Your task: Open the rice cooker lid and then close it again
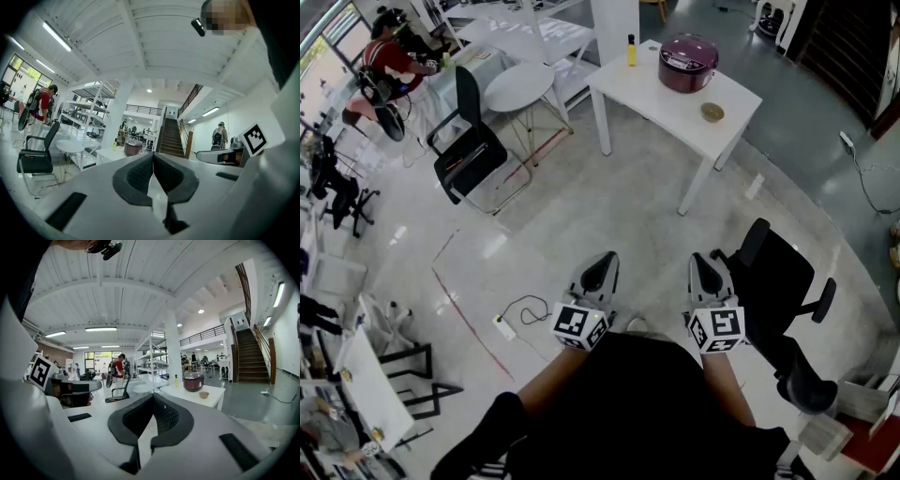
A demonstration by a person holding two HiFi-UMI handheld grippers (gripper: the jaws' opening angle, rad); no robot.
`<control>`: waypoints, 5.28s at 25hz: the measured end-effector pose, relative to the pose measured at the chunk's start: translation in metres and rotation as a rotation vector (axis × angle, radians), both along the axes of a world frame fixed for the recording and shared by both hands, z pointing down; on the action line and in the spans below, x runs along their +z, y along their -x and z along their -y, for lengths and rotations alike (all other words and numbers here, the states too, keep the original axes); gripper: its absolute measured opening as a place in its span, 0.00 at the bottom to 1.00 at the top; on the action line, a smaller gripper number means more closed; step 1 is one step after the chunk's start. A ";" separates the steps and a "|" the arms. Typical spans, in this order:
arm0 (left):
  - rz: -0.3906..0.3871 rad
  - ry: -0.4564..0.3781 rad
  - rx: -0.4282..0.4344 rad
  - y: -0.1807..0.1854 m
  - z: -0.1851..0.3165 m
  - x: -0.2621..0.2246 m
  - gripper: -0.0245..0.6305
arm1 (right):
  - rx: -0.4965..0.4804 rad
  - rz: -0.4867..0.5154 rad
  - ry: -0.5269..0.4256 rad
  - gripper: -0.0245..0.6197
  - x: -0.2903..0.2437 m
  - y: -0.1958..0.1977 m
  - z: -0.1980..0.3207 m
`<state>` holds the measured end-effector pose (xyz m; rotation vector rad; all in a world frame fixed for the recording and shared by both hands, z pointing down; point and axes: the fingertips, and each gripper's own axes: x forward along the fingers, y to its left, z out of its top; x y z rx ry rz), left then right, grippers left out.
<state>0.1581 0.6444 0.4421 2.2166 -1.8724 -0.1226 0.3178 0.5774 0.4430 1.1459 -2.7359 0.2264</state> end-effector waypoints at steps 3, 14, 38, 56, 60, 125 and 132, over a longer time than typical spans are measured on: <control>0.016 -0.006 0.005 0.003 0.005 0.000 0.04 | 0.001 -0.002 -0.006 0.04 -0.001 0.003 0.005; 0.010 -0.023 0.006 0.012 0.016 -0.003 0.04 | 0.010 0.027 -0.003 0.04 -0.007 0.001 0.019; 0.002 0.001 -0.051 0.027 0.007 0.007 0.42 | 0.021 0.026 0.040 0.40 0.001 -0.028 0.025; 0.016 0.035 -0.093 0.071 0.022 0.023 0.42 | -0.077 0.023 0.130 0.40 0.037 0.031 0.044; -0.005 0.041 -0.071 0.090 0.060 0.032 0.42 | -0.084 0.005 0.158 0.40 0.050 0.054 0.073; -0.114 0.060 0.327 0.248 0.539 0.040 0.42 | 0.240 0.014 0.222 0.40 0.064 0.232 0.484; -0.089 0.071 0.405 0.212 0.630 0.034 0.42 | 0.262 0.056 0.166 0.40 0.051 0.210 0.581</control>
